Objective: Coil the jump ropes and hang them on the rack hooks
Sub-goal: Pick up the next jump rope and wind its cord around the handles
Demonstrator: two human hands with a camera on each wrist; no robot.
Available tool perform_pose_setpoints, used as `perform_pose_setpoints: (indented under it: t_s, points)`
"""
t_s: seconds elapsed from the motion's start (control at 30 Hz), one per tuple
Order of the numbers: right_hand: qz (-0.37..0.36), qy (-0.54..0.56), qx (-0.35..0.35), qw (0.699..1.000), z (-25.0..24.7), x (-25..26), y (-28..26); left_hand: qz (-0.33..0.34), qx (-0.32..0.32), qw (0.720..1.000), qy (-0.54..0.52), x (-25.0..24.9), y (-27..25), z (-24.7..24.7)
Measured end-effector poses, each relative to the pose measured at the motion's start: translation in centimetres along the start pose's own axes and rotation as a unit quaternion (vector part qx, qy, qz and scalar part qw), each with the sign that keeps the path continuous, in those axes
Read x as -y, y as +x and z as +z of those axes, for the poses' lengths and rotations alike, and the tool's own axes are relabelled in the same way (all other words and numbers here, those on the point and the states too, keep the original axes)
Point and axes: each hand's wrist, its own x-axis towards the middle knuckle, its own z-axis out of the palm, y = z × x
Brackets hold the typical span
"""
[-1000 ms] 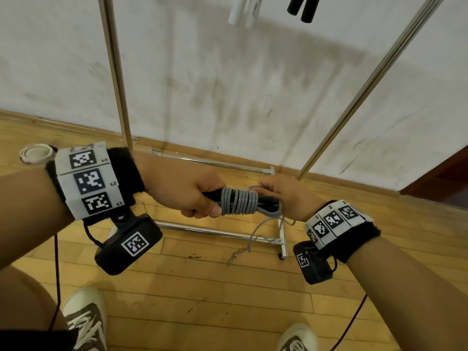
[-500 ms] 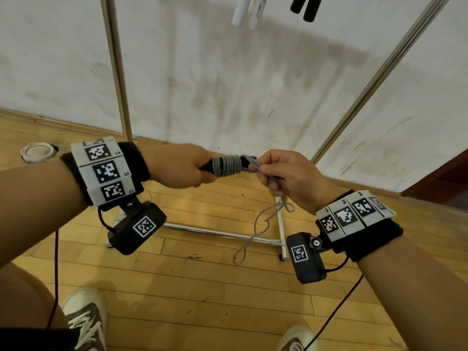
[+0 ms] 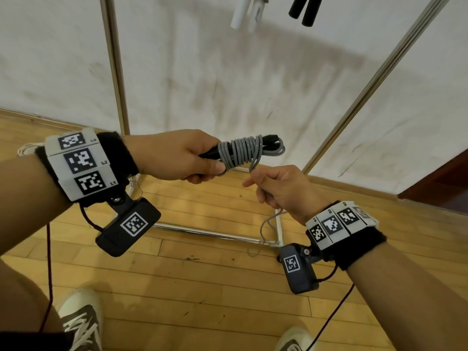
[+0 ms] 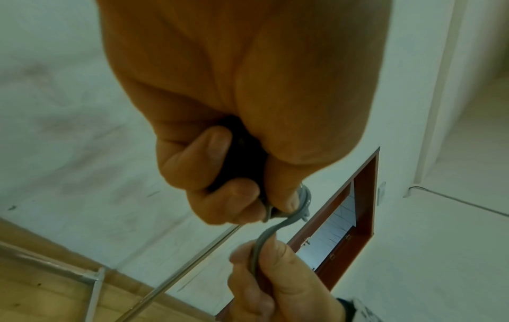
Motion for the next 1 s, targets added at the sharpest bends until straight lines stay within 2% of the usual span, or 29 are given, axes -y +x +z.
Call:
perform_pose_setpoints:
  t_s: [0.13, 0.3, 0.4, 0.57, 0.67, 0.77, 1.0]
  points:
    - [-0.05, -0.122, 0.024, 0.991, -0.4, -0.2, -0.1, 0.005, 0.067, 0.998, -0.004, -0.4, -0.6, 0.6]
    - [-0.082, -0.28, 0.046, 0.955, -1.0, -0.4, 0.1, 0.014, 0.139, 0.99, 0.036, -1.0, -1.1, 1.5]
    - [-0.06, -0.34, 0.043, 0.938, -1.3, -0.7, 0.5, -0.008, 0.16, 0.985, 0.061, -0.7, -0.8, 2.1]
    - [-0.031, -0.29, -0.007, 0.956, -1.4, -1.0, 0.6, -0.061, 0.163, 0.972, 0.156, 0.6, 0.1, 3.3]
    - [-0.008, -0.185, -0.009, 0.983, -0.8, -0.2, 0.9, -0.085, 0.148, 0.966, 0.194, 1.3, 0.7, 3.8]
    - [0.043, -0.028, -0.012, 0.999, -0.4, 1.2, 1.1, -0.099, 0.111, 0.967, 0.205, 1.8, 1.1, 3.6]
    - [0.027, 0.091, 0.025, 0.995, 0.7, 2.1, 0.0, -0.1, -0.012, 0.975, 0.197, 1.7, 1.4, 1.3]
